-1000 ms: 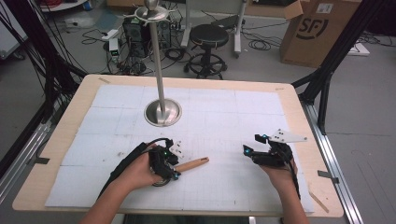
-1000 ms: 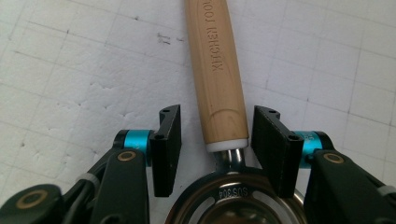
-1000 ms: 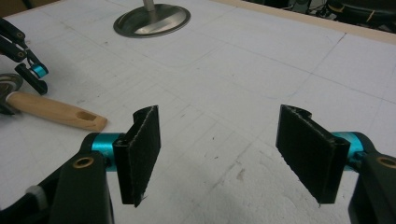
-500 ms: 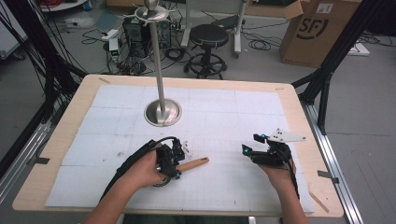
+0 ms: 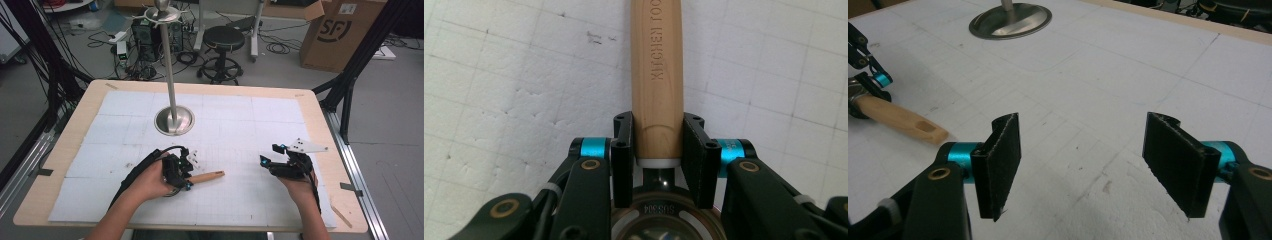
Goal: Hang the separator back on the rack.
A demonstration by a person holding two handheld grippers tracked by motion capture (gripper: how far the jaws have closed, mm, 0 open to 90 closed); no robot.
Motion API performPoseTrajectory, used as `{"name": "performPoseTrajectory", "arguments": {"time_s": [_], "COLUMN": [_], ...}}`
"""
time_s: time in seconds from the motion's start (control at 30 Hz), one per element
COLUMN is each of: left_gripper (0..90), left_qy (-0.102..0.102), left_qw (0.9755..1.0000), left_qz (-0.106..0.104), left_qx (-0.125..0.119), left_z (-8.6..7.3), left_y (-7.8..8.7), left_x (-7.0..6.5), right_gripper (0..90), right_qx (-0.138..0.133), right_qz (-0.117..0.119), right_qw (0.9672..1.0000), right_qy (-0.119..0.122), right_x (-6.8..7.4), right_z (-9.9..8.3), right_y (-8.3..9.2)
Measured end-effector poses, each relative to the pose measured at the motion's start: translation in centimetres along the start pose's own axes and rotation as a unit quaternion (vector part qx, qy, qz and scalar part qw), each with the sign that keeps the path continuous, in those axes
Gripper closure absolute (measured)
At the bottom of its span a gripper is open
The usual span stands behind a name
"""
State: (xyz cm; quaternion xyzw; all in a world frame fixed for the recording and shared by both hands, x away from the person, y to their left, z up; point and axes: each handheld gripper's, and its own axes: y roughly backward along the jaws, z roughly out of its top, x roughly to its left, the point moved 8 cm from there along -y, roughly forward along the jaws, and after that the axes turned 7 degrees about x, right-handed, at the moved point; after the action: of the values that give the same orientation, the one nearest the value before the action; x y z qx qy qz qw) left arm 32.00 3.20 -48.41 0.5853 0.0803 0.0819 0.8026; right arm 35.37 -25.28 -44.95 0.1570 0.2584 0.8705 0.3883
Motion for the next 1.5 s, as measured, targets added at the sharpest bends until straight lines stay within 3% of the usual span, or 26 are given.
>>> {"name": "performPoseTrajectory", "arguments": {"time_s": [0.27,0.37,0.5,0.63,0.67,0.7,0.73,0.83,1.07,1.13,1.23,1.27,1.43,1.5], "left_gripper": [69.2,69.1,69.1,69.1,69.1,69.1,69.1,69.1,69.1,69.1,69.1,69.1,69.0,69.0], "left_qy": [0.016,0.016,0.023,0.034,0.035,0.04,0.041,0.043,0.057,0.062,0.061,0.058,0.061,0.063], "left_qw": [0.9979,0.9955,0.9903,0.9821,0.9815,0.9787,0.9777,0.9728,0.9527,0.9487,0.9445,0.9442,0.9359,0.9338], "left_qz": [-0.005,-0.003,0.0,-0.004,-0.005,-0.005,-0.004,0.011,0.025,0.029,0.038,0.039,0.033,0.033], "left_qx": [-0.063,-0.094,-0.137,-0.185,-0.188,-0.201,-0.206,-0.227,-0.297,-0.309,-0.321,-0.322,-0.345,-0.351], "left_z": [-0.2,-0.2,-0.3,-0.3,-0.4,-0.4,-0.5,-0.6,-1.7,-2.1,-2.4,-2.6,-3.1,-3.4], "left_y": [1.9,2.9,4.4,5.9,6.2,6.5,6.6,7.4,10.2,10.8,11.4,11.5,12.4,12.8], "left_x": [0.8,1.1,1.6,2.0,2.1,2.2,2.3,2.7,4.2,4.4,4.6,4.7,4.9,5.1], "right_gripper": [30.6,30.6,30.6,30.7,30.6,30.6,30.7,30.6,30.6,30.6,30.6,30.7,30.7,30.6], "right_qx": [0.004,0.003,0.003,0.003,0.003,0.002,0.002,0.003,0.003,0.002,0.003,0.003,0.001,0.001], "right_qz": [0.001,0.0,-0.001,-0.001,0.001,0.001,0.001,0.0,-0.002,-0.001,-0.002,-0.001,0.001,0.002], "right_qw": [1.0,1.0,1.0,1.0,1.0,1.0,1.0,1.0,1.0,1.0,1.0,1.0,1.0,1.0], "right_qy": [0.0,-0.001,0.003,0.002,0.001,0.002,0.002,0.002,0.006,0.005,0.007,0.007,0.007,0.007], "right_x": [0.1,0.1,0.1,0.2,0.2,0.2,0.2,0.2,0.2,0.2,0.2,0.2,0.3,0.3], "right_z": [-0.2,-0.2,-0.1,-0.1,-0.1,-0.1,-0.1,-0.1,-0.1,-0.1,-0.1,-0.1,-0.1,0.0], "right_y": [-0.1,-0.2,-0.2,-0.2,-0.1,-0.1,-0.1,-0.2,-0.2,-0.2,-0.2,-0.2,-0.3,-0.2]}}
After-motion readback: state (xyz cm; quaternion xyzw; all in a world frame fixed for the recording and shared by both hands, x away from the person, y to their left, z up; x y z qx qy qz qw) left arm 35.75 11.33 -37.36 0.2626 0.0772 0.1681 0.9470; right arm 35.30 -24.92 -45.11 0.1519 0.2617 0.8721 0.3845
